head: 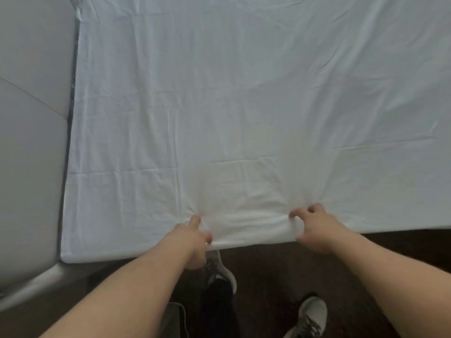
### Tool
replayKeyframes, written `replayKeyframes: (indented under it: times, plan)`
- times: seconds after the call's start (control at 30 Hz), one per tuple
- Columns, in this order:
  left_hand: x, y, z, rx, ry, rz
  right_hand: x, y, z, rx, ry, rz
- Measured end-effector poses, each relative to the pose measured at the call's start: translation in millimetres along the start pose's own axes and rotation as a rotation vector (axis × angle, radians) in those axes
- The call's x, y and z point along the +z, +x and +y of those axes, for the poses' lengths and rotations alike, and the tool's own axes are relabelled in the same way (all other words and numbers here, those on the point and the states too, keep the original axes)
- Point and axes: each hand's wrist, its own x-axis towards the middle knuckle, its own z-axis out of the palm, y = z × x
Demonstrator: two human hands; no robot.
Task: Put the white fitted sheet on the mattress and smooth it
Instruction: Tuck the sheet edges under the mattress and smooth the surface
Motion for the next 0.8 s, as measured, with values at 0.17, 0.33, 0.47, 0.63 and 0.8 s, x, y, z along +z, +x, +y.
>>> replayKeyframes:
  times: [0.17, 0.33, 0.47, 0.63, 0.8]
  plan:
    - [-5, -50, 62, -0.042, 0.035, -0.137, -9, -50, 50, -0.123, 0.108, -0.004]
    - [-68, -137, 131, -0.039, -0.058, 0.175, -76, -136, 118, -0.167, 0.209, 0.254]
    - [-147, -215, 200, 0.009, -0.112, 0.396, -151, -216, 193, -0.183, 0.235, 0.405]
    - [-239, -279, 277, 0.080, -0.065, 0.599, -231, -289, 277, -0.127, 0.290, 0.529]
    - [-320, -292, 346, 0.172, -0.047, 0.674, -294, -324, 344, -0.074, 0.334, 0.621]
